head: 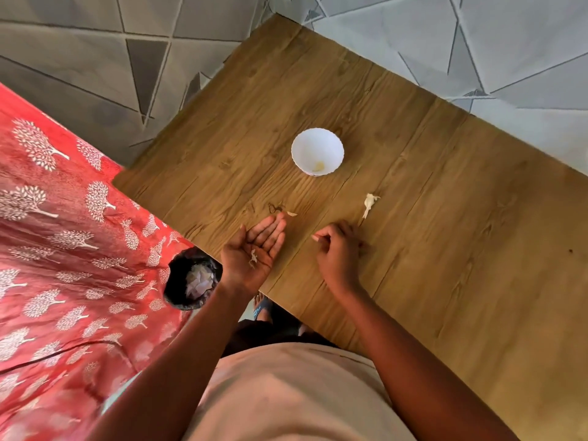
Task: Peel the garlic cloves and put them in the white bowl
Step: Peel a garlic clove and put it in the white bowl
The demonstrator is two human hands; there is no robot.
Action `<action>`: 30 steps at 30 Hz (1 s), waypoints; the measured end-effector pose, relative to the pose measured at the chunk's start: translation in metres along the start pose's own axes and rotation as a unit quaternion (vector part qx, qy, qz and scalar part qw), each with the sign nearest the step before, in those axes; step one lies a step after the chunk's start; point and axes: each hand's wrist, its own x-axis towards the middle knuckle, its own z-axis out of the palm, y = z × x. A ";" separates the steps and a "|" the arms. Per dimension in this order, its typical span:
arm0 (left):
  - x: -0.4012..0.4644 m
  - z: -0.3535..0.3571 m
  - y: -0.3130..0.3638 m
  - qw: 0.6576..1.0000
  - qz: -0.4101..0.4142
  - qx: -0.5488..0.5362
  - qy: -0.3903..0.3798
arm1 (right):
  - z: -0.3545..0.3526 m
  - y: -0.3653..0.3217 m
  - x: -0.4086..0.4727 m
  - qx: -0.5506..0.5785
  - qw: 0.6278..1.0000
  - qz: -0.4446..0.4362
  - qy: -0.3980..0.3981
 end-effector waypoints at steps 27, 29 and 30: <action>-0.047 -0.237 0.125 0.974 0.160 -0.138 0.084 | 0.250 -0.179 -0.098 0.160 0.930 -0.110 -0.312; -0.019 -0.287 0.143 0.973 0.154 -0.129 0.111 | 0.309 -0.165 -0.095 0.151 0.930 -0.079 -0.327; 0.000 -0.317 0.150 0.972 0.151 -0.129 0.124 | 0.342 -0.156 -0.092 0.147 0.929 -0.073 -0.332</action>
